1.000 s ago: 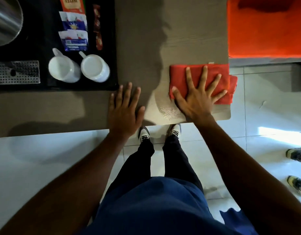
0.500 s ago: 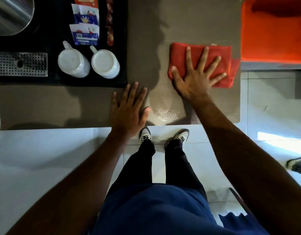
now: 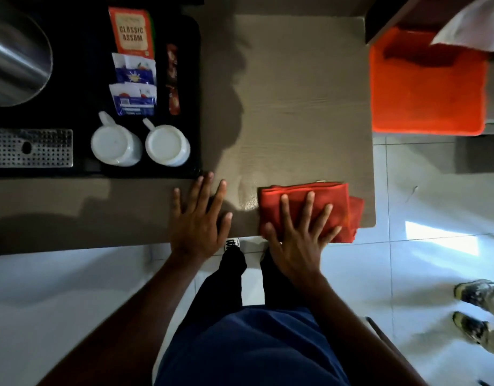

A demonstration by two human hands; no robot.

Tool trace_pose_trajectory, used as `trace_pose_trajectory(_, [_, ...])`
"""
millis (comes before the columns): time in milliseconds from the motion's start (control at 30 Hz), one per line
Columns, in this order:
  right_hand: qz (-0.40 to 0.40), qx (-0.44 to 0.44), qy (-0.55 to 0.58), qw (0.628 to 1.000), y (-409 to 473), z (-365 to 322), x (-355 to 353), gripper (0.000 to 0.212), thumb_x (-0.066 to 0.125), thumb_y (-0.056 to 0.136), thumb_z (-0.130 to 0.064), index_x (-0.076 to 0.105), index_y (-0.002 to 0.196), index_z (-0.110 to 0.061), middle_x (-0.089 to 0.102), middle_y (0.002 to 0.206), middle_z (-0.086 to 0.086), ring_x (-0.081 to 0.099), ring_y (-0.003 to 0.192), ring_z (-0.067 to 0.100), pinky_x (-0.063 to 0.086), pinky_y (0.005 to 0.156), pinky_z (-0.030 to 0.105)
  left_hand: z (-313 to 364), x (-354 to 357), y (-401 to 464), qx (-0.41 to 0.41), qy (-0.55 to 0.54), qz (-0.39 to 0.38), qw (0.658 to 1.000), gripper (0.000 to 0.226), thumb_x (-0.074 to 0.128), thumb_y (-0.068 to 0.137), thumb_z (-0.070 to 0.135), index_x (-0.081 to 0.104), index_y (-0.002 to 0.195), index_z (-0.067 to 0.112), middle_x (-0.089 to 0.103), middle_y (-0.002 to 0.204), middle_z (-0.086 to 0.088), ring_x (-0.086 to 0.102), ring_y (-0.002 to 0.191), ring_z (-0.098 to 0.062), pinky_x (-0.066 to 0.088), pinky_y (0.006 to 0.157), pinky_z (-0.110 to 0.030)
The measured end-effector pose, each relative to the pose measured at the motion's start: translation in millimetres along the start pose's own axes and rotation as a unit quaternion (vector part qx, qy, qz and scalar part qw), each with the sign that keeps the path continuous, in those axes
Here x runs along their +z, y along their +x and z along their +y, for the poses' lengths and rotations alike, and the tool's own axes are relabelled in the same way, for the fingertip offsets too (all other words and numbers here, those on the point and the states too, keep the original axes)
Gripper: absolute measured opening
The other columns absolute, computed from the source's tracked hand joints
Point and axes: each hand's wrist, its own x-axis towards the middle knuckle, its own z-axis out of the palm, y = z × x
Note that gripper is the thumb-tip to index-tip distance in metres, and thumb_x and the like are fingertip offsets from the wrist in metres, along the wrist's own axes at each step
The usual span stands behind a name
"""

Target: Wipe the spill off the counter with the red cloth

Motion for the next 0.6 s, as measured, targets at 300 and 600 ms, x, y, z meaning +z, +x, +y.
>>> trace_pose_trajectory(300, [-0.021, -0.003, -0.018, 1.000, 17.2, -18.3, -11.1, 0.081, 0.021, 0.091, -0.081, 0.003, 0.161, -0.046, 0.004, 0.174, 0.015, 0.004, 0.154, 0.059, 0.015, 0.106, 0.089, 6.5, -6.4, 4.3, -0.006, -0.011, -0.033, 0.999, 0.069, 0.032, 0.101, 0.050, 0.017, 0.163, 0.022, 0.013, 0.172, -0.009, 0.010, 0.159, -0.024, 0.012, 0.126, -0.060])
trace_pose_trajectory(600, [0.029, -0.026, -0.008, 0.999, 163.2, -46.2, -70.5, 0.078, 0.028, 0.091, -0.081, 0.009, 0.160, -0.051, -0.001, 0.175, 0.009, 0.000, 0.155, 0.058, 0.006, 0.107, 0.089, 27.3, -18.0, 23.6, -0.015, -0.020, -0.057, 0.998, 0.066, 0.039, 0.100, 0.039, 0.030, 0.159, 0.010, 0.025, 0.168, -0.017, 0.026, 0.155, -0.032, 0.025, 0.118, -0.054])
